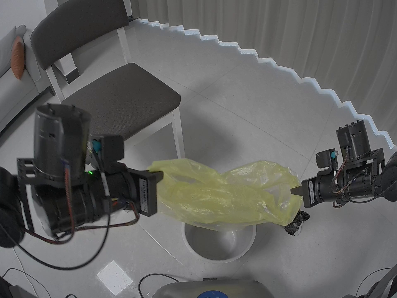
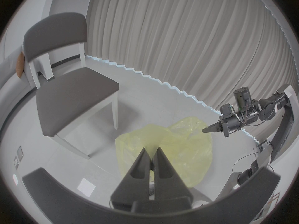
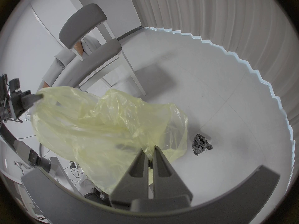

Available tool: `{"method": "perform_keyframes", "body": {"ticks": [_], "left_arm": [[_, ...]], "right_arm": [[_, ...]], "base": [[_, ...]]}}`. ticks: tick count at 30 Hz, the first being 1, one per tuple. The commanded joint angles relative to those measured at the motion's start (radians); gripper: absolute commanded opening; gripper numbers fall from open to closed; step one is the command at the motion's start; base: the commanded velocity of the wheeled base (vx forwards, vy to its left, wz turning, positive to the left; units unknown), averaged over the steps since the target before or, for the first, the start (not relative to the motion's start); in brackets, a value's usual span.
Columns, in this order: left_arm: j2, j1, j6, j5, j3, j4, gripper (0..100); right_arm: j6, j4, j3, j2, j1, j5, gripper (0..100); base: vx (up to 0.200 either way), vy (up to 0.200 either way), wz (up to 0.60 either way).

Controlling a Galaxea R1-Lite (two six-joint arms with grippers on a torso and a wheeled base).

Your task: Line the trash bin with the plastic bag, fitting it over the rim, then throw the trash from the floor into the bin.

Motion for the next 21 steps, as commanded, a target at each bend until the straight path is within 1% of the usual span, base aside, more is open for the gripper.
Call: {"method": "perform_keyframes", "body": {"ticks": [1, 6, 10, 16, 21], "left_arm": [[0.160, -0.017, -0.030, -0.005, 0.115, -0.146, 0], [0.215, -0.013, -0.036, -0.043, 0.133, -0.172, 0], [0.231, -0.011, -0.038, -0.048, 0.142, -0.173, 0], [0.220, -0.003, -0.053, -0.051, 0.164, -0.173, 0], [0.211, 0.004, -0.055, -0.051, 0.207, -0.190, 0]], "right_arm": [[-0.020, 0.007, 0.024, 0.003, -0.011, -0.008, 0], [-0.017, -0.002, 0.031, 0.037, -0.008, -0.007, 0], [-0.015, -0.004, 0.027, 0.089, 0.003, -0.005, 0], [-0.009, -0.016, 0.013, 0.158, 0.061, -0.005, 0], [-0.004, -0.077, 0.011, 0.218, 0.096, -0.005, 0]], "base": [[0.000, 0.000, 0.00], [0.000, 0.000, 0.00], [0.000, 0.000, 0.00], [0.000, 0.000, 0.00], [0.000, 0.000, 0.00]]}}
